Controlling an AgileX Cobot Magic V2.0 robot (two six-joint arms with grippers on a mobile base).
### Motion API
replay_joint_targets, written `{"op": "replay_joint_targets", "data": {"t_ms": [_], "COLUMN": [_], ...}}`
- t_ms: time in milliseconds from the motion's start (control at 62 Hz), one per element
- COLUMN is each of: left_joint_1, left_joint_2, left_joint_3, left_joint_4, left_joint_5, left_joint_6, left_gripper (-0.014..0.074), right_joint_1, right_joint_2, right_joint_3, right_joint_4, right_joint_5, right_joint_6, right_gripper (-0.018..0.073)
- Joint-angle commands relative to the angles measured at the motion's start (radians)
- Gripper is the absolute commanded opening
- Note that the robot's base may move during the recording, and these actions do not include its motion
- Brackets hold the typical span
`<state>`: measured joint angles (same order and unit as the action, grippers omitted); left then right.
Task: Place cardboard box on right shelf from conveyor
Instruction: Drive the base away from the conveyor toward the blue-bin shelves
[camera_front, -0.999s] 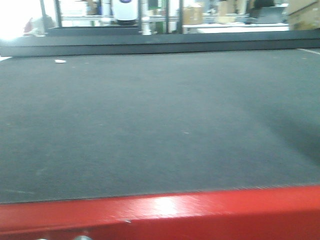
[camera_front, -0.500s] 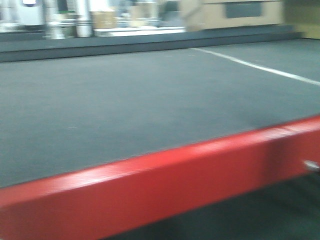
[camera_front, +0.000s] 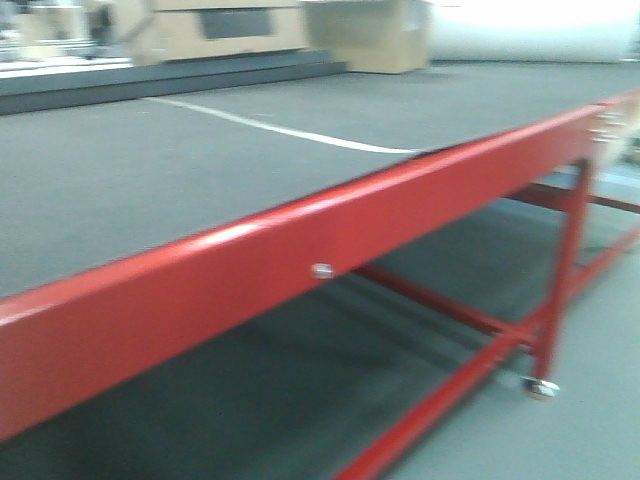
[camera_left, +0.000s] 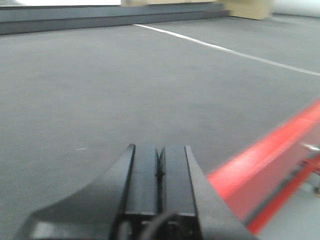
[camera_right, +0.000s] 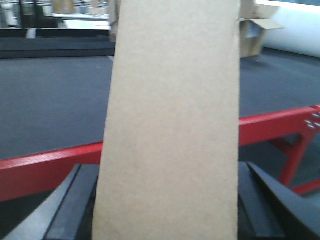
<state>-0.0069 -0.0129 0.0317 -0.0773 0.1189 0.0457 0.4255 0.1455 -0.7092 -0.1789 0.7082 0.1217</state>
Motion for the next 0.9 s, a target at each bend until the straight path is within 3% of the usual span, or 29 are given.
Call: {"op": "replay_joint_targets", "data": {"t_ms": [0, 886], "left_joint_1": [0.003, 0.003], "left_joint_2": [-0.014, -0.014], "left_joint_3": [0.009, 0.009], "left_joint_4": [-0.006, -0.006], "left_joint_5": [-0.085, -0.085], "left_joint_6": [0.000, 0.000], "left_gripper": [-0.0116, -0.0116], "right_joint_1": [0.000, 0.000], "right_joint_2": [0.014, 0.014], "right_joint_3": [-0.026, -0.026], "right_joint_4": [-0.014, -0.014], "right_joint_5": [-0.104, -0.103], "right_joint_6": [-0.006, -0.006], "right_gripper": [0.0215, 0.0215]}}
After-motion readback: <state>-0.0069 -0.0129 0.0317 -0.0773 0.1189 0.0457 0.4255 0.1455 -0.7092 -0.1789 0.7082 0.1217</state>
